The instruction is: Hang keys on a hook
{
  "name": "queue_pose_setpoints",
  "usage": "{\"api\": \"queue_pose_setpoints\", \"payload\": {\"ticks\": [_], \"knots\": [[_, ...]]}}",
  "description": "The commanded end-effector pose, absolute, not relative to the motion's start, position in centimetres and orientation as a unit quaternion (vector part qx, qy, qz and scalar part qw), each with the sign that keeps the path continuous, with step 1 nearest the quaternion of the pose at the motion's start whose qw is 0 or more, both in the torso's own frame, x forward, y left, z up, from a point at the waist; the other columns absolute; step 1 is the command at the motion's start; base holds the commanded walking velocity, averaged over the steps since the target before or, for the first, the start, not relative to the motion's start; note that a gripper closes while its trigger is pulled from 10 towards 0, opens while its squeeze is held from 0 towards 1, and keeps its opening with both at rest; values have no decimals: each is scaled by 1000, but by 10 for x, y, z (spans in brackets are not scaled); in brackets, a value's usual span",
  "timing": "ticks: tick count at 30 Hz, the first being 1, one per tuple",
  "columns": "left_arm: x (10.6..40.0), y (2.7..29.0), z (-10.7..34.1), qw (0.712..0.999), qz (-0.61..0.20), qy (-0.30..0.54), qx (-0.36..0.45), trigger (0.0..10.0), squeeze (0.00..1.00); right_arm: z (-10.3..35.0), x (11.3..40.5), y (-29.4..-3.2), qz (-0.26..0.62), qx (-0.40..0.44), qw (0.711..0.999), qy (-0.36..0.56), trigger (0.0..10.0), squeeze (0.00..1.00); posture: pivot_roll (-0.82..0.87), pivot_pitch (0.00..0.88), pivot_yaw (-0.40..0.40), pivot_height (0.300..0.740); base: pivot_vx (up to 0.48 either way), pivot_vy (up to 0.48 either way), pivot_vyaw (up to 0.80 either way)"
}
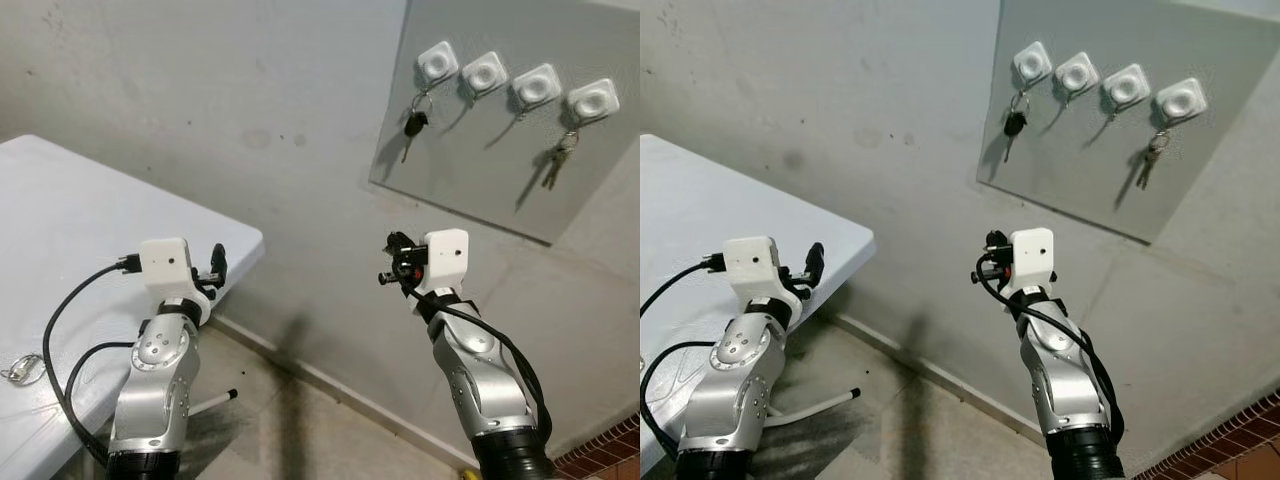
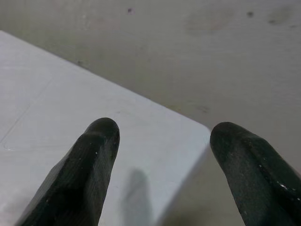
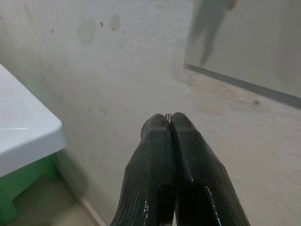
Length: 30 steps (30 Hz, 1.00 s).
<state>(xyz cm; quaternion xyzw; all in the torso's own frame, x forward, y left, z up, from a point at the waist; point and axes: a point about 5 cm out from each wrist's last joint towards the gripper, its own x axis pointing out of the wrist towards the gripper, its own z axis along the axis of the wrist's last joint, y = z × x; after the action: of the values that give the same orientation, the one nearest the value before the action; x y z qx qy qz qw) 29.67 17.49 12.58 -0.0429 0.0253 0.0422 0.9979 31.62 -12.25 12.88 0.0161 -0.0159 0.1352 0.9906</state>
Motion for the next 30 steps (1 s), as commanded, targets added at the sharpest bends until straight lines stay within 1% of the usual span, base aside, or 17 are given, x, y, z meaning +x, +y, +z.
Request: {"api": "queue_pose_setpoints", "payload": {"ticks": [1, 4, 10, 19, 20, 23, 30], "knots": [[298, 175, 129, 998, 41, 20, -42, 10000, 0, 135, 318, -123, 136, 16, 990, -25, 10000, 0, -86, 0, -37, 740, 300, 0, -544], [297, 172, 132, 998, 35, 5, -48, 10000, 0, 135, 317, -121, 139, 17, 990, -28, 10000, 0, -85, 0, -37, 740, 0, 0, -477], [296, 170, 131, 999, 32, 6, -44, 10000, 0, 134, 317, -120, 142, 15, 989, -28, 10000, 0, -81, 0, -40, 740, 0, 0, 0], [296, 164, 132, 1000, 8, 8, -11, 10000, 0, 136, 317, -119, 145, 20, 989, -33, 10000, 0, -77, 0, -44, 740, 0, 0, 0], [296, 161, 135, 1000, -2, -2, 6, 10000, 0, 137, 317, -119, 148, 22, 988, -36, 10000, 0, -75, 0, -46, 740, 0, 0, 0], [297, 152, 142, 999, -33, -14, 25, 10000, 0, 143, 319, -118, 151, 29, 987, -45, 10000, 0, -71, 0, -47, 740, 0, 0, 0], [298, 134, 153, 994, -101, -33, 37, 10000, 0, 157, 327, -120, 160, 28, 984, -72, 10000, 0, -75, 0, -43, 740, 0, 0, 0]]}}
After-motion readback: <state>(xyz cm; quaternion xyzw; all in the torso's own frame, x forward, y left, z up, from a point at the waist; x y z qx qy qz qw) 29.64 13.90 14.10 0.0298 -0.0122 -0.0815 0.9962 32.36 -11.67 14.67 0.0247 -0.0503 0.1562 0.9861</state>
